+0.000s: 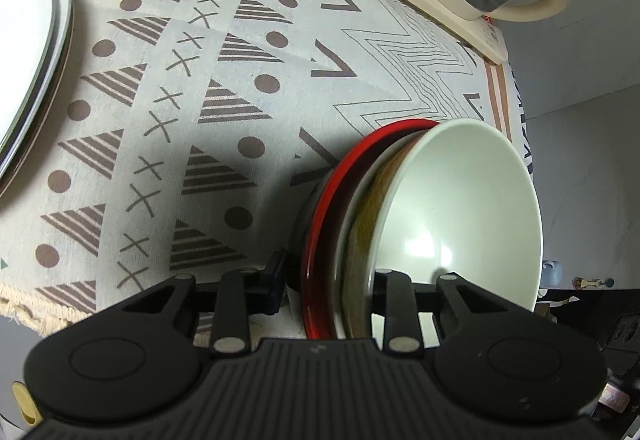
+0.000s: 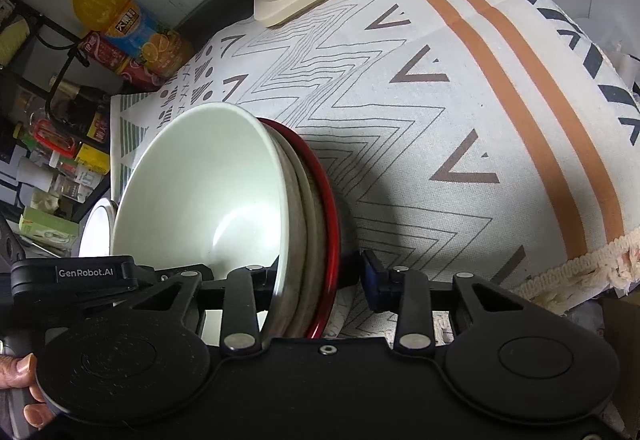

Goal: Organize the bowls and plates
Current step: 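Lift the nested red and green bowls and carry them over the plate stack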

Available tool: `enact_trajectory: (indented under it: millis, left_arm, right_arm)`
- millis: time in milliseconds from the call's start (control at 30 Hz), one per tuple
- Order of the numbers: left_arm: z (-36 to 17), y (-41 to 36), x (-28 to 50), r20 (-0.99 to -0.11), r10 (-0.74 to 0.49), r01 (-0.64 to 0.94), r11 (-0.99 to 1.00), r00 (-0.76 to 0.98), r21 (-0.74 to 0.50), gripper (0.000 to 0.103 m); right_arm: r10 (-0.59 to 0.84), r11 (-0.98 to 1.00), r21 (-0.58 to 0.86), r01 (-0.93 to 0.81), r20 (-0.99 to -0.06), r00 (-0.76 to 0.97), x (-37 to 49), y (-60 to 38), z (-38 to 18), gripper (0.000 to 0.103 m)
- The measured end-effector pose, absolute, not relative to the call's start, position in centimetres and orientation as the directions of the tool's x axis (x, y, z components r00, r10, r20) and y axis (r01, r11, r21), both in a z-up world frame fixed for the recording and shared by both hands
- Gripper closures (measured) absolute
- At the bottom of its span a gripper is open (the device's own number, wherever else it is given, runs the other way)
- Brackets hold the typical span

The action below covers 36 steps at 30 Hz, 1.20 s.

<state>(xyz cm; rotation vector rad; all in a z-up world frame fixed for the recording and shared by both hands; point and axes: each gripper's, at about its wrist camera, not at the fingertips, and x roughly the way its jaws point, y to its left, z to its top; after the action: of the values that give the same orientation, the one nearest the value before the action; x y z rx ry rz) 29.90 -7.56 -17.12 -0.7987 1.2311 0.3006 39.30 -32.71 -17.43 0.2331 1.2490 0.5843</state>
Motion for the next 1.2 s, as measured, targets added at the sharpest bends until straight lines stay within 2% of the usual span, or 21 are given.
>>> enact_trajectory:
  millis: [467,1200]
  left_arm:
    - [-15.8,-4.9,29.6,-0.902,-0.237,-0.563,0.716,0.36,-0.413,0.073]
    - [-9.5,5.5,25.9,-0.872,-0.158,-0.592,0.678,0.463,-0.437,0.073]
  right_arm:
    - [0.533,0.841,0.478,-0.254,-0.812,0.235,39.1,-30.5,-16.2,0.069]
    - [0.612,0.771,0.503,-0.391,-0.755,0.236,38.5,-19.4,-11.3,0.069]
